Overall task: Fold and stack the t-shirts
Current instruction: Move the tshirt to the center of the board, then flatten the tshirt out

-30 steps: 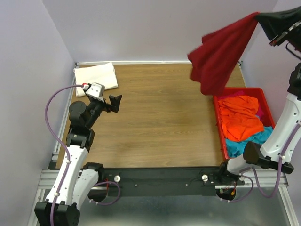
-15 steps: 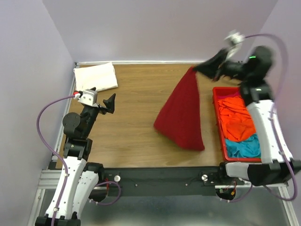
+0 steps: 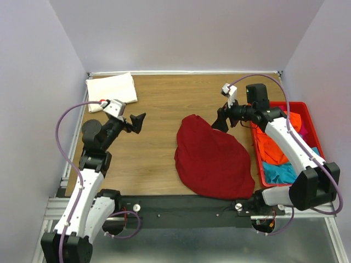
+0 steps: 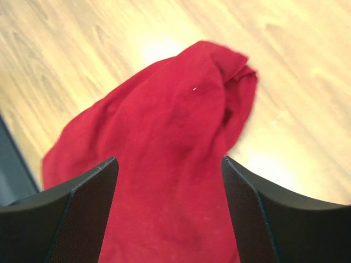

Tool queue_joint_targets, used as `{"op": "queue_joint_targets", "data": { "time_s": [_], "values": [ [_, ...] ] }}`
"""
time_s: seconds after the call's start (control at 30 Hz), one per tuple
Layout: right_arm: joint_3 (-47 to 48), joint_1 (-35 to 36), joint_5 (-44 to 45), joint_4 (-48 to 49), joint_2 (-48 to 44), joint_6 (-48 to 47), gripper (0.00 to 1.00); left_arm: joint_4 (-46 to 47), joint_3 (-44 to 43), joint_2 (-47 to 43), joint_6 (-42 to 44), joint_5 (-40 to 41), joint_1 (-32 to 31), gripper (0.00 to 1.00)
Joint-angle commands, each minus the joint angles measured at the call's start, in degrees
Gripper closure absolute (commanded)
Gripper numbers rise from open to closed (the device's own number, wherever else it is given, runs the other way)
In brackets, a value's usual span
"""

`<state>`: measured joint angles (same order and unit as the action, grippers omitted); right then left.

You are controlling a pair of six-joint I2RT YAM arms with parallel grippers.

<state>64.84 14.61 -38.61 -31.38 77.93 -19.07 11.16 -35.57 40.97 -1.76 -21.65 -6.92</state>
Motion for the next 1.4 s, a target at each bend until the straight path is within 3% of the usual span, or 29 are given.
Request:
{"op": "queue_joint_targets", "data": {
  "time_s": [0.0, 0.3, 0.53, 0.8, 0.87, 1.07, 1.13, 1.23, 1.37],
  "values": [
    [-2.1, 0.0, 4.2, -0.3, -0.2, -3.5, 0.17, 0.7, -0.7, 6.8, -1.8, -12.3, -2.0, 0.02],
    [-6.9, -0.3, 15.1, -0.3, 1.2, -5.0, 0.15, -7.4, -6.4, 27.7, -5.4, -12.7, -16.1, 0.10],
    [-5.5, -2.9, 17.2, -0.3, 8.9, -3.9, 0.16, -11.1, -14.9, 44.1, -12.1, 0.1, -26.4, 0.11],
    [-2.2, -3.5, 16.7, -0.4, 16.2, -3.8, 0.22, -17.8, -33.6, 63.1, -10.9, 6.5, -27.7, 0.11],
    [-2.1, -3.6, 15.8, -0.5, 16.6, -3.9, 0.23, -20.1, -41.0, 66.5, -9.6, 7.0, -28.0, 0.11],
    [-3.0, -3.6, 15.9, -0.6, 15.0, -3.8, 0.24, -24.3, -50.3, 71.6, -6.4, 6.8, -28.4, 0.11],
    [-3.2, -3.7, 16.3, -0.6, 15.1, -3.7, 0.32, -27.4, -53.9, 74.7, -5.3, 6.9, -28.6, 0.12],
    [-3.7, -3.9, 15.7, -0.7, 15.2, -3.4, 0.36, -30.5, -56.7, 77.8, -4.2, 6.4, -28.7, 0.19],
    [-4.1, -4.0, 15.7, -0.7, 15.2, -3.1, 0.48, -33.4, -57.5, 79.8, -3.4, 7.4, -29.3, 0.24]
  ]
}}
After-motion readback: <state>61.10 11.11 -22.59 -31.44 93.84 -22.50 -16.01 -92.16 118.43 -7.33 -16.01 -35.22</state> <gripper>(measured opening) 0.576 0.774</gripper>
